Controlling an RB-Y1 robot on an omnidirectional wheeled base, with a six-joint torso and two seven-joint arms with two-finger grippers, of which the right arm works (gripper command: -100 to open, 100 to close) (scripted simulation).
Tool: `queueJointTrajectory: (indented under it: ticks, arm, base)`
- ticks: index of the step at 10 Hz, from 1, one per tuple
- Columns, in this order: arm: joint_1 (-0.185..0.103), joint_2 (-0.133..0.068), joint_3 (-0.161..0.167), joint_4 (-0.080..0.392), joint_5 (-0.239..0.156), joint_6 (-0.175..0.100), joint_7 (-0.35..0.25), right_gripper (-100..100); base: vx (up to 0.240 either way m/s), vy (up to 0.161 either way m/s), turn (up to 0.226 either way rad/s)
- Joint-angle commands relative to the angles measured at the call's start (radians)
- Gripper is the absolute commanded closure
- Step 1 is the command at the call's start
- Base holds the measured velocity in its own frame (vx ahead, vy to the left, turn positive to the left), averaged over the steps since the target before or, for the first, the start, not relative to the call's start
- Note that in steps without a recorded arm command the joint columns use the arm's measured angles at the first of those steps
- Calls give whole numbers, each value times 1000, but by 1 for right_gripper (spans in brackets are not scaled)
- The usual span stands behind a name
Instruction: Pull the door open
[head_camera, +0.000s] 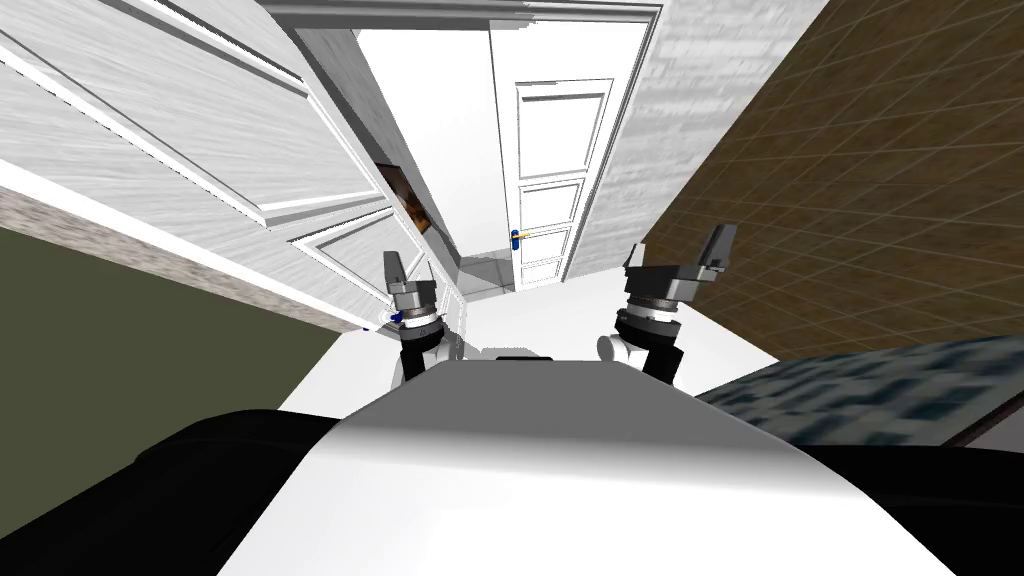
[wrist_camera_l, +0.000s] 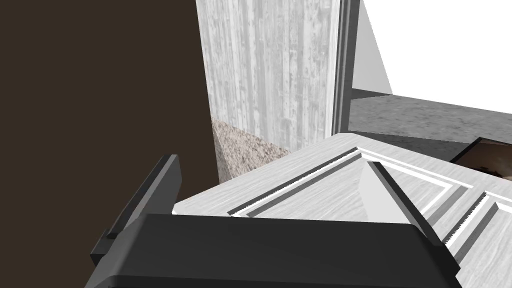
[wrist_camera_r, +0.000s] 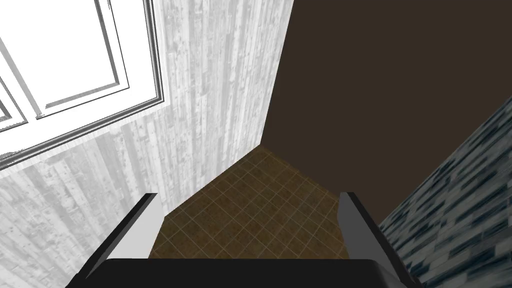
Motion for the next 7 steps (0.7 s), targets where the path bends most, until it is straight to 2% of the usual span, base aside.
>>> queueJointTrajectory:
  ticks: [1, 7]
  arm:
    - [-15, -11, 1, 29, -8, 2, 5, -100]
    - [-86, -56, 5, 170, -48, 9, 30, -100]
  base:
    - [35, 2, 57]
    - [90, 0, 78]
